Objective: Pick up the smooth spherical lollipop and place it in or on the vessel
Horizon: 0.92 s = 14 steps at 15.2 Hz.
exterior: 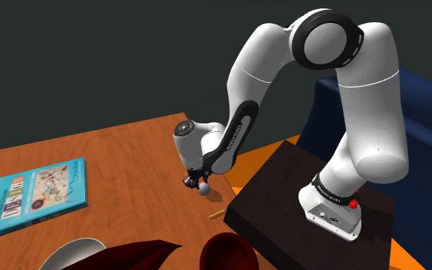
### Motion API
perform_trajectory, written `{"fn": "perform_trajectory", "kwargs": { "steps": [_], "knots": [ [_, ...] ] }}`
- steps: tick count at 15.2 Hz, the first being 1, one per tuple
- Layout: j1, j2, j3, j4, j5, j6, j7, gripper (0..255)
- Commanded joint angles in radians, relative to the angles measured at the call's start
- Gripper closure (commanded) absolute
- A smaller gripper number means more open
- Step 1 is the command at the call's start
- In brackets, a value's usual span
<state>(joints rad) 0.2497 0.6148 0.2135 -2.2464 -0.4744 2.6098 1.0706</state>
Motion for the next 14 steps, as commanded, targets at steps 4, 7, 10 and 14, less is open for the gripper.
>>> {"fn": "perform_trajectory", "kwargs": {
  "steps": [4,7,10,14],
  "knots": [
    [-0.006,-0.006,0.004,-0.008,0.007,-0.016,-0.007,255],
    [-0.019,-0.049,0.022,-0.025,0.026,-0.042,-0.022,255],
    [-0.023,-0.063,0.029,-0.027,0.033,-0.052,-0.027,255],
    [0.774,-0.024,-0.705,-0.222,-0.551,0.450,0.799,0]
  ]
}}
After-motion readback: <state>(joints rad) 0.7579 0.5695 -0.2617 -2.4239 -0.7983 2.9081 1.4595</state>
